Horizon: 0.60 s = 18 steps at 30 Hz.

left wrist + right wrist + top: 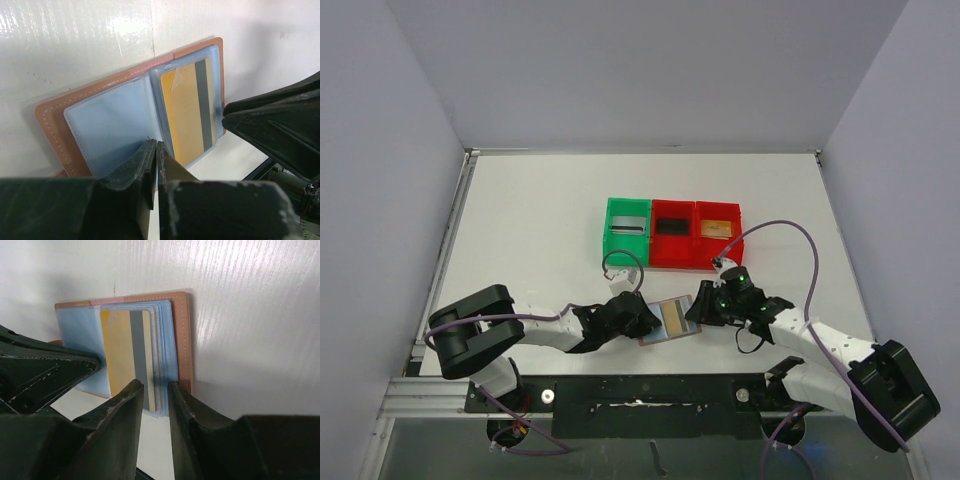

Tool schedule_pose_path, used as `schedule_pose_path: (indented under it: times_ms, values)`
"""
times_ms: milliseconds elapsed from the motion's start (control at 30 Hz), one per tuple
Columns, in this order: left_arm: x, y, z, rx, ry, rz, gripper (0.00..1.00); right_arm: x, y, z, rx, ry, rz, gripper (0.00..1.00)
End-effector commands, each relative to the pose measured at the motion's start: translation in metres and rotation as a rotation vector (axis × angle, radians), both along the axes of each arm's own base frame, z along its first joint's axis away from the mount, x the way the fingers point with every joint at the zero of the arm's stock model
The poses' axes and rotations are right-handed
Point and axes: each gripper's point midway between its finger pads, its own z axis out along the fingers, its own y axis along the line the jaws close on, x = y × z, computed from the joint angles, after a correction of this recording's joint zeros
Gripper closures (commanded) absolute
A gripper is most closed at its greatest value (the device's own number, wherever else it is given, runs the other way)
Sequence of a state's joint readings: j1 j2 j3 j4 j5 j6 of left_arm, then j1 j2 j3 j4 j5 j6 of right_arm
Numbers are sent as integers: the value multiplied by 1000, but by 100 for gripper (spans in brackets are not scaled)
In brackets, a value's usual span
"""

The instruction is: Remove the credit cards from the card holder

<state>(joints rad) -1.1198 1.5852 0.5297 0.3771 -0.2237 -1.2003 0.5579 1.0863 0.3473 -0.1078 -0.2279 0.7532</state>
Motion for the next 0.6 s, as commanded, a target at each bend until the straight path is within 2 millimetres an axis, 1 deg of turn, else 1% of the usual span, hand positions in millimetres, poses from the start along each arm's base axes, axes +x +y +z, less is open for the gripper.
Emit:
schedule_pose_path:
  times_ms: [0,33,133,233,333,400,500,567]
  values:
    - [2,-5,14,-41,-31,0,94,11,2,25,-15,-66,13,72]
    - [2,-5,13,-40,-30,0,92,12,3,27,-11,-70,18,73]
    - [2,-5,14,-43,-32,4,90,12,15,34,38,-72,59,75]
    - [2,-4,15,-45,-32,2,90,13,24,33,61,-66,79,76]
    - [2,-4,16,-49,-32,3,89,15,26,25,52,-49,78,77]
    - [2,-5,17,-55,-33,1,87,14,25,16,36,-24,75,79]
    - [2,-8,20,-76,-38,-4,83,10,25,5,28,1,79,84]
    - [1,-11,21,-91,-34,-12,80,7,23,1,25,13,72,86]
